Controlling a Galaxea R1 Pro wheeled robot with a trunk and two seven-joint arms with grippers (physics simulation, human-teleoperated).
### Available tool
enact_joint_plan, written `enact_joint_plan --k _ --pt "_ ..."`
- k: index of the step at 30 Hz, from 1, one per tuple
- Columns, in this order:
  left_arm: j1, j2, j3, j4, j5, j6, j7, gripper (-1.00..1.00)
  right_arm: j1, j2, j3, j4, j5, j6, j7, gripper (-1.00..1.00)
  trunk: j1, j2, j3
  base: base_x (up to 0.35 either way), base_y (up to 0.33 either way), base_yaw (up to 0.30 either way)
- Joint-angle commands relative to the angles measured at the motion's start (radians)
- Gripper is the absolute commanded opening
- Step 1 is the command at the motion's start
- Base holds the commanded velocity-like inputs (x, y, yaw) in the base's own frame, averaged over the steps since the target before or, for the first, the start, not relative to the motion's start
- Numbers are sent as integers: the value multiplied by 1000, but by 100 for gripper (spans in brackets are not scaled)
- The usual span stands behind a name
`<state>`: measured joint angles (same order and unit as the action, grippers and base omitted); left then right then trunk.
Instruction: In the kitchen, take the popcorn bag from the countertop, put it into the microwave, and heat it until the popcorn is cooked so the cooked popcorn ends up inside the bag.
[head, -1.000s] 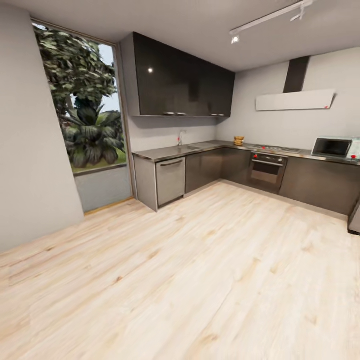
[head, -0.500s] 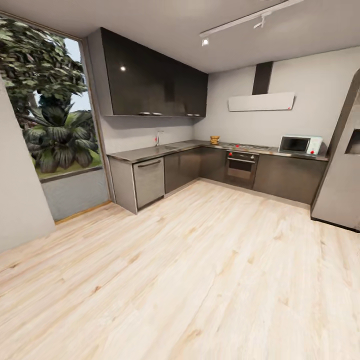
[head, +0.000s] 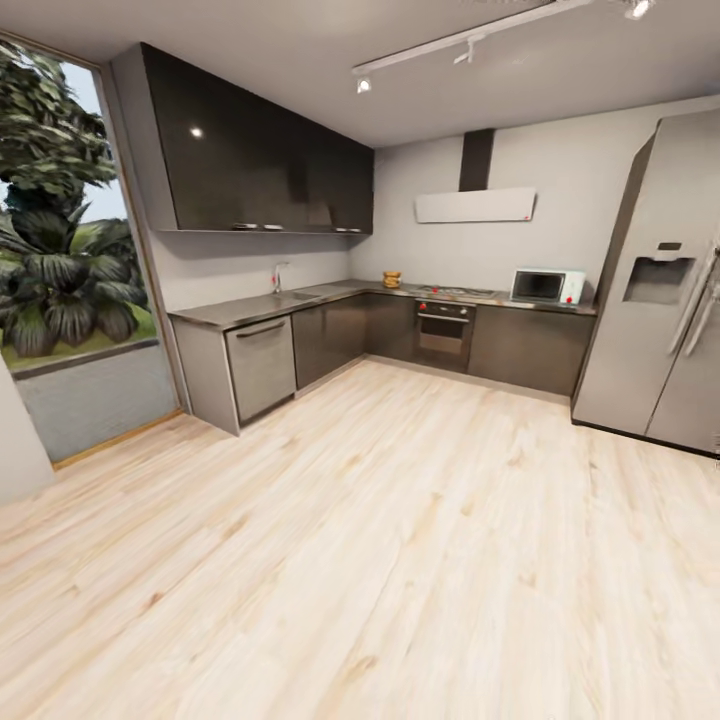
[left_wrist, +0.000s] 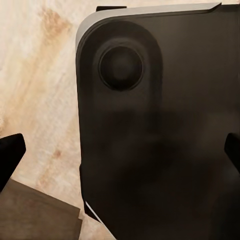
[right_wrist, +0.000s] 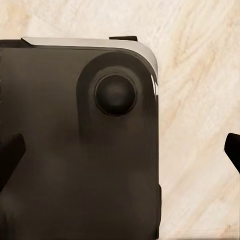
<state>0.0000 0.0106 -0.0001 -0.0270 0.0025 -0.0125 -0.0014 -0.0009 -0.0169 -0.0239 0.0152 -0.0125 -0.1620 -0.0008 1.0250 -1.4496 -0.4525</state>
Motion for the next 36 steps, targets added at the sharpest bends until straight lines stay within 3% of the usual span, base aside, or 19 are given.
enact_joint_plan --k 1,8,14,18,26,31,36 --pt "0 0 1 -1 1 -1 0 100 -1 0 -2 2 -1 -5 1 100 0 0 -1 0 0 -220" --pt "0 -4 5 -3 2 -1 0 100 -1 0 -2 2 -1 -2 2 100 0 0 -1 0 0 -205" --pt "0 -38 10 -37 3 -1 0 100 -1 0 -1 2 -1 -1 2 100 0 0 -1 0 0 -191" --pt "0 -85 12 -37 3 0 0 100 -1 1 -1 2 -1 0 1 100 0 0 -1 0 0 -190" --pt "0 -93 12 -36 5 0 0 100 -1 0 -2 2 -1 -1 2 100 0 0 -1 0 0 -190" --pt "0 -91 10 -36 84 -1 7 100 -1 0 -1 2 -1 -2 -1 100 0 0 -1 0 0 -188" --pt "0 -91 9 -36 101 0 8 100 -1 0 -2 2 -1 -2 -1 100 0 0 -1 0 0 -188"
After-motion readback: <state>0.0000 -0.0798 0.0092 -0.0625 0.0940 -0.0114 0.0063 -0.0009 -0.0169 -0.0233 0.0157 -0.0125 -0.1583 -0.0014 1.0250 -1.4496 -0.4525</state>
